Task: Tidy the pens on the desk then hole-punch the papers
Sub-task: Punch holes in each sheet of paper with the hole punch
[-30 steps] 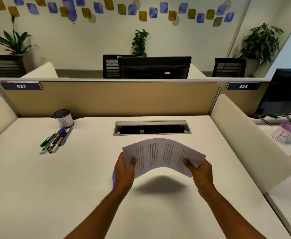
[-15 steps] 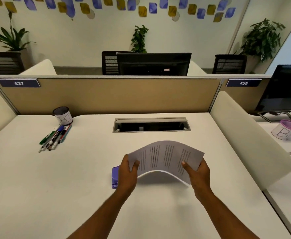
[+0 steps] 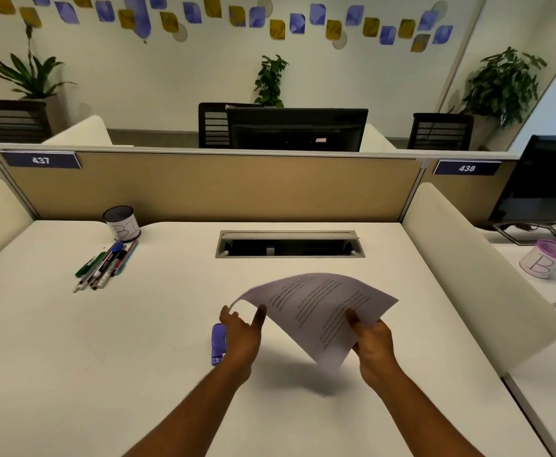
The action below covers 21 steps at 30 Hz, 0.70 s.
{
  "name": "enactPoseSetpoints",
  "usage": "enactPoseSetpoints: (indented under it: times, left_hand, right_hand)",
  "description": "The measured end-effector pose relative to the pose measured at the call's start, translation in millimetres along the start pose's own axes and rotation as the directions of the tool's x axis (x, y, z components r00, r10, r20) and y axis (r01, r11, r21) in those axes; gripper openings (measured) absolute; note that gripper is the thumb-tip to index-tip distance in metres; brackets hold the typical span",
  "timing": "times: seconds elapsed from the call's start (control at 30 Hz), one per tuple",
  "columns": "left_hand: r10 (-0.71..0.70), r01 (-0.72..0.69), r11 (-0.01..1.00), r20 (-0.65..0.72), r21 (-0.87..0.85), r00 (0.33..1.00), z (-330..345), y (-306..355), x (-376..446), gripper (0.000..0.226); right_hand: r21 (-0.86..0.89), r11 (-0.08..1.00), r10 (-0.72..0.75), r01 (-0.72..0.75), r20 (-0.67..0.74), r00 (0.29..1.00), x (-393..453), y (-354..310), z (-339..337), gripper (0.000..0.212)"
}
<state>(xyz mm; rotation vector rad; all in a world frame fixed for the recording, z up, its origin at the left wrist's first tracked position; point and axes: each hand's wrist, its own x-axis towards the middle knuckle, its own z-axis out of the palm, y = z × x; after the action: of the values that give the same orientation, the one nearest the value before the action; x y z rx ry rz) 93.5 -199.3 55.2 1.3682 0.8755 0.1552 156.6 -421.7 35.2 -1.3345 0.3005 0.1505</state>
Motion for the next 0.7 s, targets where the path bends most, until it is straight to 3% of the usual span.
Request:
enactPoseSetpoints:
  times: [0.07, 0.17, 0.27, 0.37, 0.5, 0.7]
  left_hand:
    - [-0.080, 0.085, 0.968, 0.029, -0.235, 0.996, 6.9, 7.4, 1.1, 0.086]
    - [-0.074, 0.099, 0.937, 0.088, -0.336, 0.993, 10.8, 14.0, 3.6, 0.089]
    - [0.006, 0.065, 0.918, 0.177, -0.392, 0.984, 9.2, 17.1, 3.1, 0.044]
    - [0.118, -0.033, 0.911, 0.183, -0.412, 0.976, 4.9, 23.6, 2.0, 0.034]
    - [0.259, -0.192, 0.925, 0.175, -0.327, 0.950, -1.4, 32.2, 0.8, 0.033]
    - [0.363, -0.355, 0.932, 0.173, -0.074, 0.916, 3.7, 30.8, 0.8, 0.024]
  right_hand:
    - [0.073, 0.997, 0.029, -0.033, 0.046, 0.998, -5.2, -0.9, 7.4, 0.027]
    - [0.172, 0.982, 0.062, -0.083, 0.122, 0.991, -10.3, 0.2, 13.3, 0.040]
    - [0.196, 0.972, 0.092, -0.128, 0.181, 0.979, -12.1, 5.5, 15.0, 0.042]
    - [0.205, 0.968, 0.106, -0.148, 0.200, 0.974, -9.7, 5.2, 11.4, 0.046]
    - [0.218, 0.970, 0.078, -0.103, 0.122, 0.989, 10.5, -10.8, -7.6, 0.040]
    - [-0.160, 0.985, -0.026, 0.071, 0.271, 0.962, 21.0, -37.5, -13.9, 0.055]
